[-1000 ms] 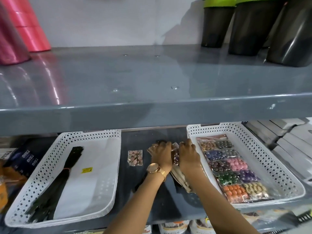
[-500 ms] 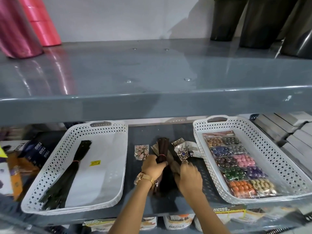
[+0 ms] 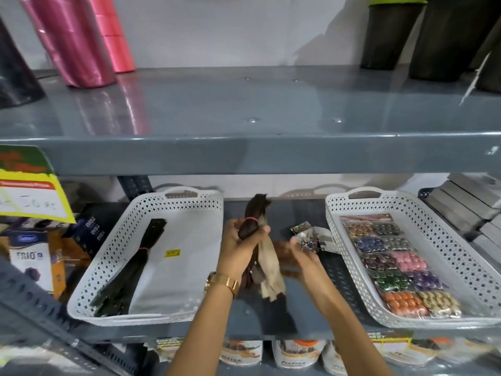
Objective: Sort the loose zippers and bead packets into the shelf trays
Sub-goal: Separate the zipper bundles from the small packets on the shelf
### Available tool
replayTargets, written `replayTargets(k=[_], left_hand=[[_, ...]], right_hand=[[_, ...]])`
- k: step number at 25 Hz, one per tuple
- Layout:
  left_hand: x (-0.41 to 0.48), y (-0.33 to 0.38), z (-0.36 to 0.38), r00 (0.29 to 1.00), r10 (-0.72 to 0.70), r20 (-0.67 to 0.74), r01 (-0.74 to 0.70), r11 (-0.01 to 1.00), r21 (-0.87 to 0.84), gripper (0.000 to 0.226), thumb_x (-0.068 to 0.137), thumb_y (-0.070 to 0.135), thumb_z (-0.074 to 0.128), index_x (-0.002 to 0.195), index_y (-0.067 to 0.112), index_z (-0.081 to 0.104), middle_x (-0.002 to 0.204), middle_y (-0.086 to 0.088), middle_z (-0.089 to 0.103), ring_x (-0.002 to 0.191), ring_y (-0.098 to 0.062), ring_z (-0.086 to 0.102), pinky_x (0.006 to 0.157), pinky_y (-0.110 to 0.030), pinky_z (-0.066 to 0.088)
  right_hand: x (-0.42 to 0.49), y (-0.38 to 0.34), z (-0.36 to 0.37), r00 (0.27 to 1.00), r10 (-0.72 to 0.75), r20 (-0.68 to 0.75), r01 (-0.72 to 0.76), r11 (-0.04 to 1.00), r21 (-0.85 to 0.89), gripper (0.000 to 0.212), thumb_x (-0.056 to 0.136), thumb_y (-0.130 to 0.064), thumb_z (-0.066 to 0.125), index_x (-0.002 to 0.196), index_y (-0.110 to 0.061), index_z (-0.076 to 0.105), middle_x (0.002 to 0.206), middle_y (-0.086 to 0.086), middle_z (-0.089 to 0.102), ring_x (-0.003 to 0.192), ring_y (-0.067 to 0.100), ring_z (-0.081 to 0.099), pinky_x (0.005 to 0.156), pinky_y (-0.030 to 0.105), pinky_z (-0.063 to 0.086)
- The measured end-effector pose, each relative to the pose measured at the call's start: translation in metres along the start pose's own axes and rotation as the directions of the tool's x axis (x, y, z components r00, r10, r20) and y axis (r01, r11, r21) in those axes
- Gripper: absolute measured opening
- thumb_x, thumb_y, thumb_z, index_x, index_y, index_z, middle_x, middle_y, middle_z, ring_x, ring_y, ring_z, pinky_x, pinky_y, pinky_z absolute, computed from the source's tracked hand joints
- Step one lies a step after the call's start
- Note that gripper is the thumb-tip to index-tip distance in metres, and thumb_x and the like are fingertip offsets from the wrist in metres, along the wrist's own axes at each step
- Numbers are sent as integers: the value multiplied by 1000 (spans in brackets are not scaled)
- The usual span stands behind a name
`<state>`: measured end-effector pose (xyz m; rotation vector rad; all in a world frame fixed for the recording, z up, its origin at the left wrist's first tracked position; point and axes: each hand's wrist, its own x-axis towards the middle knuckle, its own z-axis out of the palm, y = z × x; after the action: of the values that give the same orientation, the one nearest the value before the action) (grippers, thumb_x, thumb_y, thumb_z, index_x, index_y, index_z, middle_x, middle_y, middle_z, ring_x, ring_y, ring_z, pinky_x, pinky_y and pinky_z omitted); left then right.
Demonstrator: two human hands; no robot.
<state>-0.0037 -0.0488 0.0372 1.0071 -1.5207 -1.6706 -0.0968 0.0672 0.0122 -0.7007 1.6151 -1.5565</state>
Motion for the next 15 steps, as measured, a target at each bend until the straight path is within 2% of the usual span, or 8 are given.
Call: replayTargets(k=[2, 3, 5, 7, 8, 10, 13, 15], left_hand=[[2, 15, -19, 990, 133, -35, -127, 981, 146, 51, 62, 45, 79, 101, 23, 54, 96, -3, 71, 86, -23, 67, 80, -40, 54], [3, 18, -27, 988, 150, -39, -141, 973, 185, 55, 60, 50, 77, 104, 25, 54, 98, -4, 73, 91, -24, 68, 84, -42, 54], [-1, 24, -39, 988, 152, -28, -142, 962, 233, 58, 63, 50, 75, 111, 24, 54, 101, -6, 74, 97, -26, 68, 91, -44, 53], [-7, 25, -44, 987, 157, -36, -141, 953, 268, 51, 73, 40, 76, 114, 19, 54, 103, -8, 73, 99, -26, 66, 90, -41, 52], [-9, 24, -47, 987, 158, -34, -143, 951, 273, 47, 76, 36, 75, 114, 17, 55, 102, -8, 72, 99, -25, 66, 88, -39, 52], [-11, 22, -50, 989, 146, -9, -138, 954, 266, 44, 76, 36, 76, 112, 19, 56, 104, -7, 71, 99, -24, 65, 87, -37, 51], [-6, 15, -45, 991, 125, 44, -132, 955, 266, 43, 75, 39, 73, 111, 25, 57, 112, -5, 68, 105, -22, 63, 94, -40, 50], [-6, 12, -34, 988, 133, 73, -148, 948, 281, 38, 83, 31, 69, 117, 22, 53, 112, -2, 66, 105, -22, 61, 94, -38, 49]], right_hand=[[34, 4, 20, 988, -90, -124, 42, 936, -349, 33, 91, -42, 44, 98, -21, 68, 106, 6, 72, 103, 27, 66, 92, 41, 52], [49, 5, 36, 989, -144, -34, 97, 804, -586, 32, 88, -38, 45, 107, -21, 65, 119, 9, 66, 113, 29, 60, 98, 42, 48], [72, 9, 67, 976, -46, 214, 214, 401, -891, 48, 91, -29, 47, 136, -15, 42, 147, 11, 40, 137, 30, 35, 115, 44, 29], [85, 11, 79, 950, 0, 311, 310, 67, -948, 67, 92, -28, 48, 147, -12, 13, 156, 12, 17, 145, 31, 11, 119, 51, 7], [87, 11, 78, 938, -46, 345, 343, -43, -938, 69, 92, -28, 47, 148, -12, 9, 157, 13, 15, 145, 32, 8, 119, 54, 3], [86, 20, 64, 931, -108, 348, 341, -80, -937, 60, 94, -27, 41, 147, -12, 16, 155, 10, 20, 145, 31, 10, 118, 54, -4], [54, 38, 30, 936, -250, 248, 283, 116, -952, 49, 92, -24, 42, 140, -13, 35, 148, 5, 36, 144, 24, 19, 117, 45, -11], [19, 55, 6, 912, -380, 156, 235, 172, -957, 47, 90, -28, 45, 136, -16, 43, 142, 4, 47, 141, 22, 30, 118, 41, -8]])
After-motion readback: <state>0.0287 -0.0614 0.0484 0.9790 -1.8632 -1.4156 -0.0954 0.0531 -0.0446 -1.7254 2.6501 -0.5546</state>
